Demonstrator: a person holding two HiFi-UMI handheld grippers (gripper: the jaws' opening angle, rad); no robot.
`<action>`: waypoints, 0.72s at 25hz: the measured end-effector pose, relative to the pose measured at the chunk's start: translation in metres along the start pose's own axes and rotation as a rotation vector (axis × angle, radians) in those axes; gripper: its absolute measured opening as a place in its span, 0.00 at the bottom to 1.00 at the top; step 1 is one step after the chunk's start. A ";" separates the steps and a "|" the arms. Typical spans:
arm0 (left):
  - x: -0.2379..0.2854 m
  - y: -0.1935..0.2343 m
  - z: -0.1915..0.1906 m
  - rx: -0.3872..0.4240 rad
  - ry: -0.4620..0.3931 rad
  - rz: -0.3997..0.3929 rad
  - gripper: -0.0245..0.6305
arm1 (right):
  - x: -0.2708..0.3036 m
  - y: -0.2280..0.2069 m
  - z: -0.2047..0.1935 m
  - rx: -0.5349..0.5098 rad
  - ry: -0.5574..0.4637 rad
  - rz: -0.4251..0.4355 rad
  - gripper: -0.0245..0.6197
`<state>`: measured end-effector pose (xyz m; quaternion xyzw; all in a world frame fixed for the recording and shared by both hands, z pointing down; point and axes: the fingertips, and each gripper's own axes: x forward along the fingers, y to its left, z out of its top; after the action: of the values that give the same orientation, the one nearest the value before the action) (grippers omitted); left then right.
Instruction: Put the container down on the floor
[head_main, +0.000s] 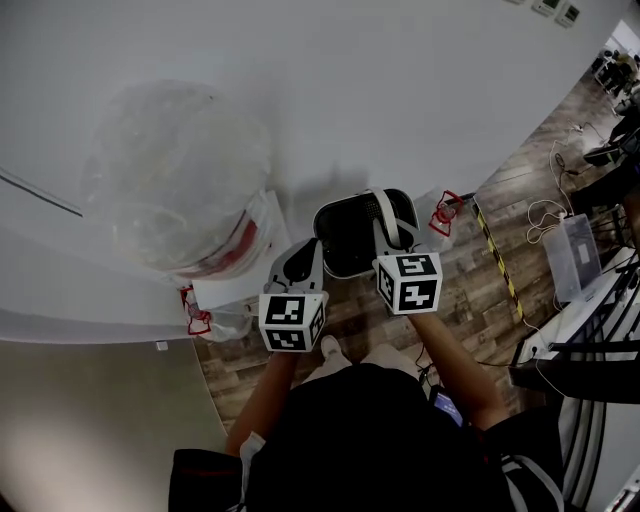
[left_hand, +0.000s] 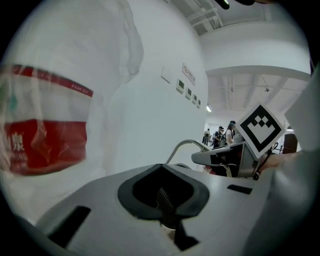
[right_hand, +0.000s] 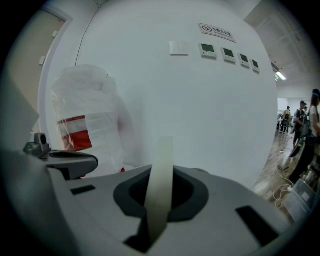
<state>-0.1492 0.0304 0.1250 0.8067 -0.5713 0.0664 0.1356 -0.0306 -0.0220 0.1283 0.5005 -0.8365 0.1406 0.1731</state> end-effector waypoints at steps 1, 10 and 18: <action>0.001 0.001 -0.002 -0.010 0.002 0.005 0.06 | 0.001 -0.001 -0.003 0.001 0.005 -0.002 0.09; 0.018 -0.008 -0.014 -0.054 0.033 -0.001 0.06 | 0.014 -0.005 -0.018 0.017 0.031 0.016 0.09; 0.041 -0.020 -0.035 -0.069 0.083 0.006 0.06 | 0.031 -0.023 -0.032 0.016 0.073 0.038 0.09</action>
<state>-0.1149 0.0098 0.1659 0.7964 -0.5696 0.0806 0.1868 -0.0194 -0.0436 0.1719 0.4805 -0.8378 0.1689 0.1970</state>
